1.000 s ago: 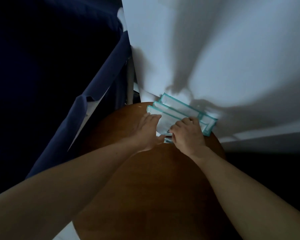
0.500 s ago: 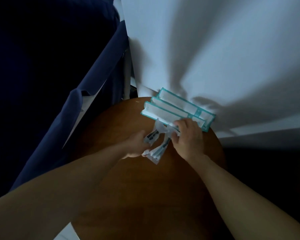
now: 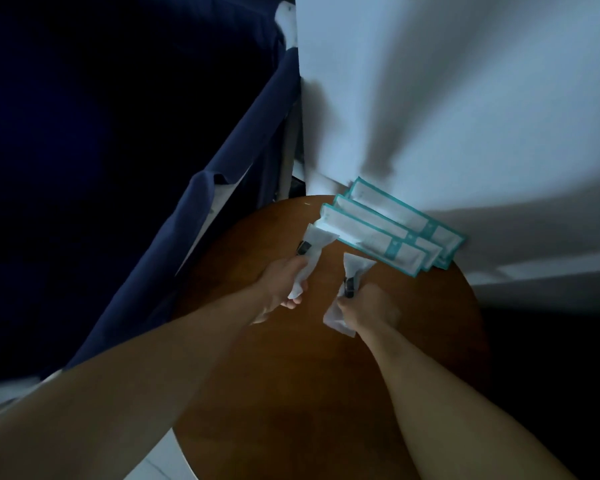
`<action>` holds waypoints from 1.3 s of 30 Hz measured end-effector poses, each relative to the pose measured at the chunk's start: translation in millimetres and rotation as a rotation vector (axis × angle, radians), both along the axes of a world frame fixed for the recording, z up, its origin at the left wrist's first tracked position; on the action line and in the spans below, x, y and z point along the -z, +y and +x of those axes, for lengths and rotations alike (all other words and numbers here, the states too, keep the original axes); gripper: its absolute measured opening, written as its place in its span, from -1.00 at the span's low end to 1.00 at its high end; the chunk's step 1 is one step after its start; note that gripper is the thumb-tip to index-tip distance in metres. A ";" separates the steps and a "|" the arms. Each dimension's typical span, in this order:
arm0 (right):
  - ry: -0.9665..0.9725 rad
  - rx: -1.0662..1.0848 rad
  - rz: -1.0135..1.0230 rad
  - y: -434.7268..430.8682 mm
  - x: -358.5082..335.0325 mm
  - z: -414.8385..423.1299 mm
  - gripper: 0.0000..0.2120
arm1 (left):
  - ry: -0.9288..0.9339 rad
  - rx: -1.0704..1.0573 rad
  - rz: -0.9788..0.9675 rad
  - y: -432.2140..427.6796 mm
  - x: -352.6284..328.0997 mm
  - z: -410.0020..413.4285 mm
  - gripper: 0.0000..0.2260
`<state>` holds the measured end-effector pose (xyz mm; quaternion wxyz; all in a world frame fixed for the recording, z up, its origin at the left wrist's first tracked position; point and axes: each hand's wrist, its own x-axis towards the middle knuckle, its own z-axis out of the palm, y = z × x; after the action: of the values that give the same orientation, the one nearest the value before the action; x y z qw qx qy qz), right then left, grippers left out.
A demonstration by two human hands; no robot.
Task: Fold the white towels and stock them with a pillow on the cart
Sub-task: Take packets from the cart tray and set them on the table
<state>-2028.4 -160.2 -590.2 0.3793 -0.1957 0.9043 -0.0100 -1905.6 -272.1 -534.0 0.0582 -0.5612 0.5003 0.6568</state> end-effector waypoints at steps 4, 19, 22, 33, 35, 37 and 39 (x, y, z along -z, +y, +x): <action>-0.154 0.149 -0.183 12.0 -12.3 -4.2 -0.76 | 0.086 -0.034 0.019 4.2 -18.3 5.9 -0.78; -0.132 0.542 -1.003 65.8 -250.6 39.6 -0.91 | 0.474 0.140 -0.053 47.9 -225.0 7.5 -0.86; -0.119 0.567 -1.079 88.8 -303.3 61.4 -0.90 | 0.543 0.166 -0.154 62.7 -274.3 10.8 -0.88; 0.039 0.529 -1.231 236.0 -435.2 98.9 -0.82 | 0.787 0.533 -0.373 187.5 -420.9 -16.4 -0.75; 0.078 0.537 -1.246 268.5 -447.0 102.8 -0.81 | 0.813 0.563 -0.359 219.2 -434.1 -21.3 -0.79; 0.126 0.583 -1.263 309.0 -456.8 106.5 -0.85 | 0.864 0.555 -0.273 257.8 -445.3 -27.9 -0.86; 0.182 0.652 -1.266 355.3 -466.1 110.9 -0.86 | 0.894 0.574 -0.232 305.8 -456.4 -35.7 -0.88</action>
<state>-1917.5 195.0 -124.2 0.0939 -0.0983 0.7654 -0.6291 -1941.3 33.7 -77.5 -0.0456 -0.0705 0.6784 0.7298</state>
